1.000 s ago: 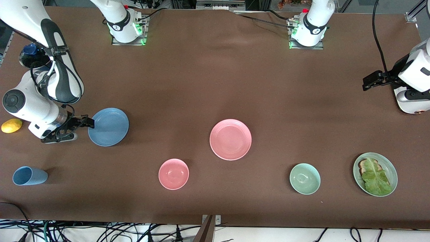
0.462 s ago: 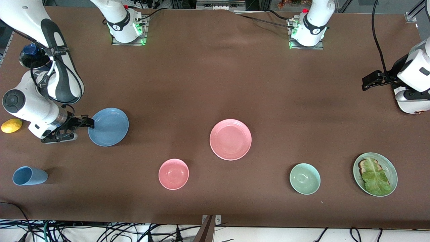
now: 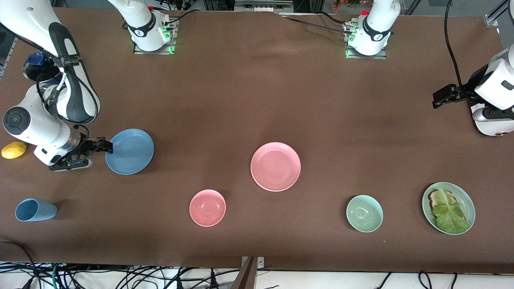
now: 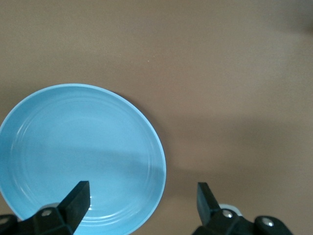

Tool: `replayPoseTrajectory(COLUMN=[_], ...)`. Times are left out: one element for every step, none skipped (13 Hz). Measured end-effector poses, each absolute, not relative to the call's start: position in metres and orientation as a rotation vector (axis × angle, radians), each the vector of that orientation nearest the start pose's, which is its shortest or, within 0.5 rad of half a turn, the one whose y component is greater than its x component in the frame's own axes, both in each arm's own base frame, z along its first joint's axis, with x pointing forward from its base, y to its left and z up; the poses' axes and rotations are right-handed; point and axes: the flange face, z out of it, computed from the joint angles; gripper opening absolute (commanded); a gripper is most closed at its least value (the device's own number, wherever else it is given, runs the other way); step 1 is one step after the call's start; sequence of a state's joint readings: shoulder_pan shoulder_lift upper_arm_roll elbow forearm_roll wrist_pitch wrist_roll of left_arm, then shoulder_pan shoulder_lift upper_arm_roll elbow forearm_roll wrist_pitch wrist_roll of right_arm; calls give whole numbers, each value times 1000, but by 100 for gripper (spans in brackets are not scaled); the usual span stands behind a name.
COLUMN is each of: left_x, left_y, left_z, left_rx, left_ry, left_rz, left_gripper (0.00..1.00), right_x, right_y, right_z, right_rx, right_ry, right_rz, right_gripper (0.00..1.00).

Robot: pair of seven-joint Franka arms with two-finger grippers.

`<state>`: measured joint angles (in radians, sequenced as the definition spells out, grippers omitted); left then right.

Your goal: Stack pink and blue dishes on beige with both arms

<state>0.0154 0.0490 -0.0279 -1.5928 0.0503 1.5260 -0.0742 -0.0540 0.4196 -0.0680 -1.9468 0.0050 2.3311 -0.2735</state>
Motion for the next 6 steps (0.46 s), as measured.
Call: replayPoseTrajectory(left_x=[562, 562, 562, 562, 562, 562], left_y=[-1, -1, -1, -1, -3, -6], left_z=[583, 583, 583, 583, 583, 582], left_rx=[-3081, -3081, -3081, -3081, -3082, -3086], left_ry=[-94, -94, -94, -93, -90, -82], left_rz=[175, 175, 175, 176, 177, 180], left_gripper=[100, 100, 100, 100, 100, 100], right_x=[612, 612, 612, 612, 612, 612], right_y=[-73, -73, -73, -73, -73, -73], right_z=[262, 262, 262, 262, 262, 262], right_rx=[-3149, -3149, -3149, -3149, -3149, -3149], right_ry=[-242, -242, -242, -242, -242, -242], right_rz=[61, 61, 61, 61, 61, 61], right_gripper=[96, 96, 96, 96, 96, 96])
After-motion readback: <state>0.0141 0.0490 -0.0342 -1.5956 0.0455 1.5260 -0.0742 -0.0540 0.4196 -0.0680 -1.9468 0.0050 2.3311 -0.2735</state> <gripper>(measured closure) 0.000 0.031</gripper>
